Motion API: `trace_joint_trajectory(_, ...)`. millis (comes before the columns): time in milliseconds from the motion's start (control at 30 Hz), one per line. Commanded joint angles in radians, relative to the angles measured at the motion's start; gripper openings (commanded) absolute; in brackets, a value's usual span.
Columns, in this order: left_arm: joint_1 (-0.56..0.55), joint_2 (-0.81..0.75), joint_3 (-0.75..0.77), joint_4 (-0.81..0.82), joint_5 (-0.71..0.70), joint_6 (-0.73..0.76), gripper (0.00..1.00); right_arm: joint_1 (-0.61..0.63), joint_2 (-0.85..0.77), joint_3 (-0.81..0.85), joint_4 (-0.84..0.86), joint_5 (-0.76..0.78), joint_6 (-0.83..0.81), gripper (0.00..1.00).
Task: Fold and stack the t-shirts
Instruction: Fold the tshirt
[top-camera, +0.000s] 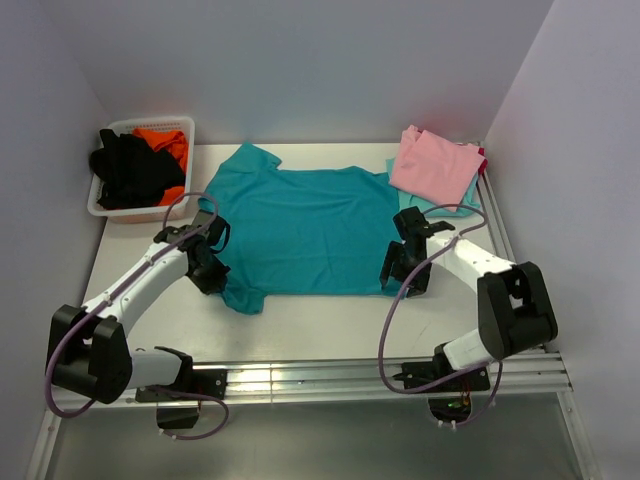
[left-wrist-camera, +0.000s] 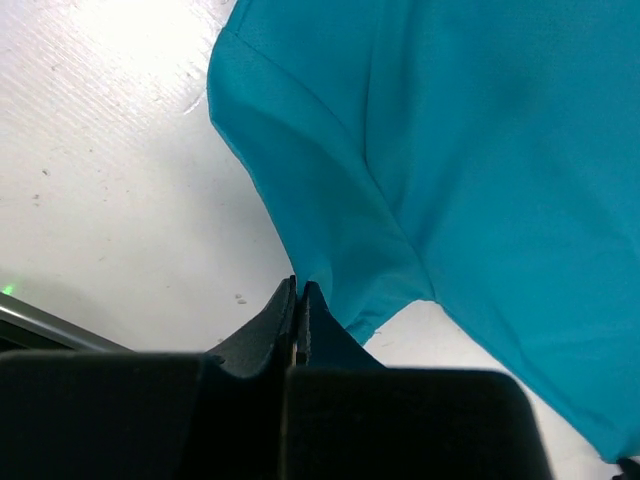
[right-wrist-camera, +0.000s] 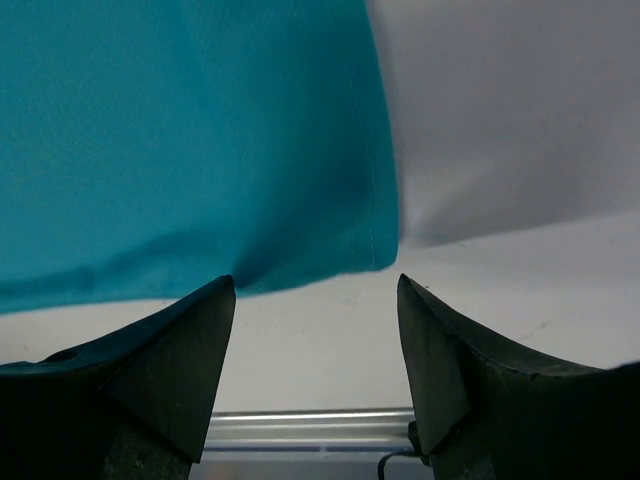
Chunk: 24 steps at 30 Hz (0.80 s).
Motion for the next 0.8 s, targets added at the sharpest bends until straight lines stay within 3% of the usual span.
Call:
trace_joint_trajectory(0,-0.003,-0.001,0.037,-0.04,-0.005,0.054,0.0,-0.016,0.038,0.023,0.086,0.04,0.025,0.72)
trace_joint_trajectory(300,-0.002,0.03,0.066,-0.045,-0.008,0.086,0.0,-0.035,0.075,-0.028,0.123,0.11,0.036,0.68)
trace_joint_trajectory(767,0.005,0.061,0.066,-0.023,-0.002,0.1,0.0,-0.037,-0.1,-0.059,0.017,0.132,0.079,0.62)
